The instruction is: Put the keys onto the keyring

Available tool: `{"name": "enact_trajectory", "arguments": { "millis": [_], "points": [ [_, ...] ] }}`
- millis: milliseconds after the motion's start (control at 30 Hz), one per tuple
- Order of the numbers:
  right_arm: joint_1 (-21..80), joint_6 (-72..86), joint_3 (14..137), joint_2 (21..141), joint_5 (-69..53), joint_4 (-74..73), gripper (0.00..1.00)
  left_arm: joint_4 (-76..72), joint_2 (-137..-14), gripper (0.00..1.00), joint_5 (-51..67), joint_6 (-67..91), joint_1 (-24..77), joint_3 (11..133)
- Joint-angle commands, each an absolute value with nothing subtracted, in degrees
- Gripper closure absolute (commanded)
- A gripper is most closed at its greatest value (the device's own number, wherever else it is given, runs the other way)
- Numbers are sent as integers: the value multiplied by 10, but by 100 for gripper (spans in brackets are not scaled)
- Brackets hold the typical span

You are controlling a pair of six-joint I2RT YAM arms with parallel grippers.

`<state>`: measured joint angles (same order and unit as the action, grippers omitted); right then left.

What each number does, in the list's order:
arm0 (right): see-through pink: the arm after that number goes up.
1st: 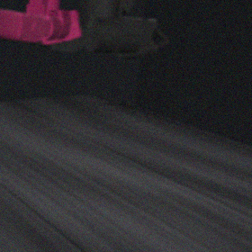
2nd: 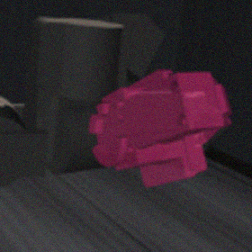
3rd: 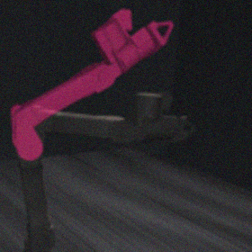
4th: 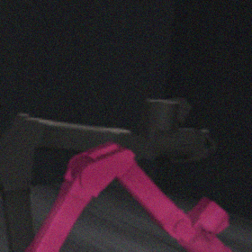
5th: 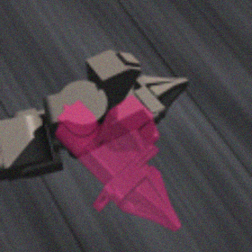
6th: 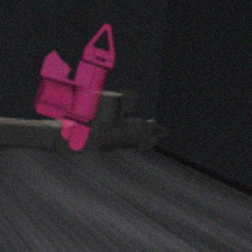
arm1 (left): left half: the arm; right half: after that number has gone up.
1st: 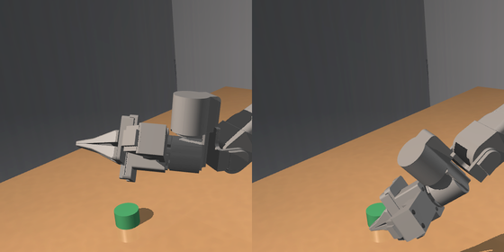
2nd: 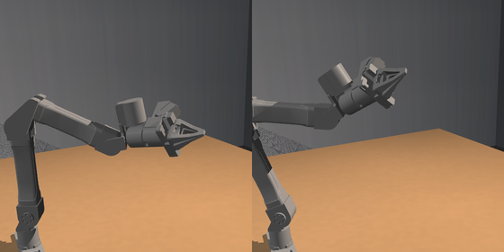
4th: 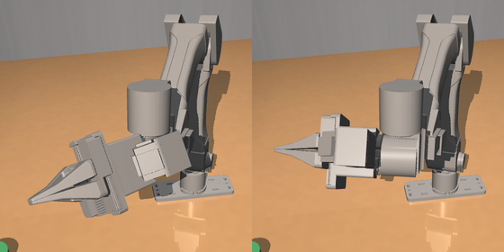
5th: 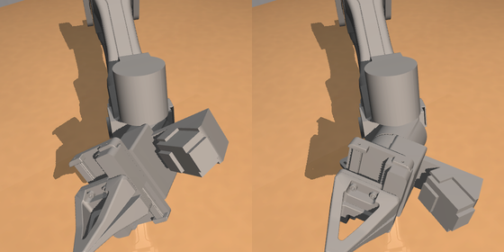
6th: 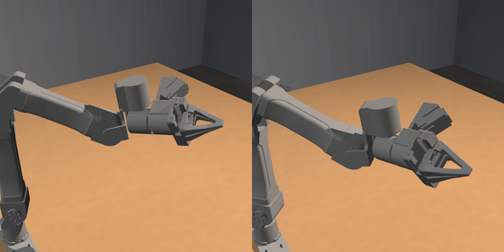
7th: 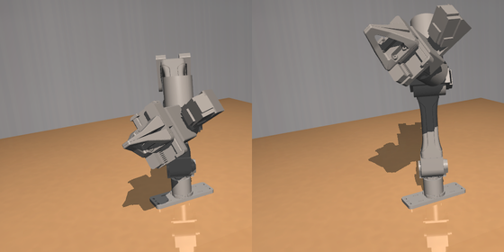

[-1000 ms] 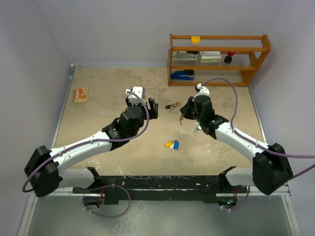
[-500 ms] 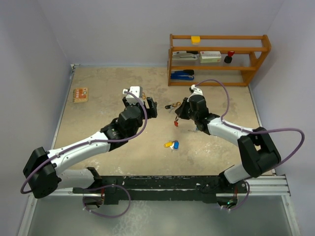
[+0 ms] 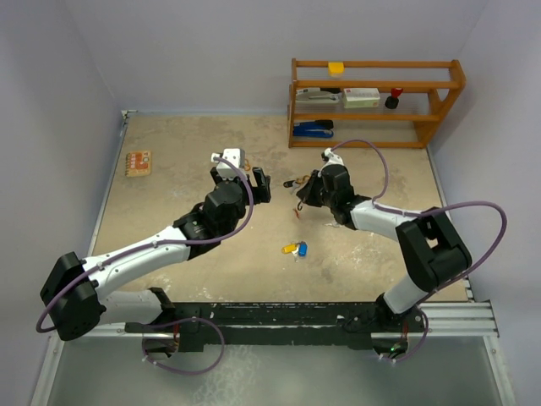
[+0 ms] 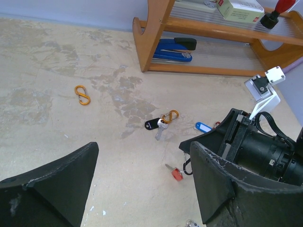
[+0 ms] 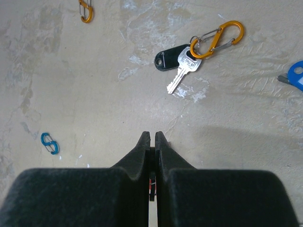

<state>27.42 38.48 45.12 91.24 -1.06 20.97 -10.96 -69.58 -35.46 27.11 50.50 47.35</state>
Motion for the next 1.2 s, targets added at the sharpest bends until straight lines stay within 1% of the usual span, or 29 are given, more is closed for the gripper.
{"name": "enact_trajectory", "arguments": {
  "millis": [0, 200, 333, 433, 500, 533, 800, 867, 1033, 1167],
  "points": [
    [269, 391, 459, 916, -16, 239, 100, -119, -695, 24, -364, 280, 501, 488],
    [267, 389, 458, 915, -6, 234, 100, -120, -699, 24, -361, 281, 500, 490],
    [264, 389, 455, 904, 9, 226, 84, -120, -703, 24, -358, 282, 500, 490],
    [260, 386, 451, 892, 17, 223, 67, -120, -706, 23, -357, 281, 499, 491],
    [259, 382, 446, 883, 19, 222, 60, -120, -705, 23, -356, 283, 499, 491],
    [259, 380, 444, 878, 20, 221, 59, -120, -704, 23, -356, 283, 499, 490],
    [258, 362, 439, 834, 23, 186, 56, -112, -696, 23, -362, 283, 499, 490],
    [258, 339, 451, 825, 33, 150, 54, -110, -697, 23, -367, 287, 498, 491],
    [277, 317, 482, 822, -2, 25, 53, -78, -712, 23, -385, 309, 495, 509],
    [313, 290, 459, 789, -6, -1, 52, -64, -715, 23, -383, 321, 486, 510]
  ]
}}
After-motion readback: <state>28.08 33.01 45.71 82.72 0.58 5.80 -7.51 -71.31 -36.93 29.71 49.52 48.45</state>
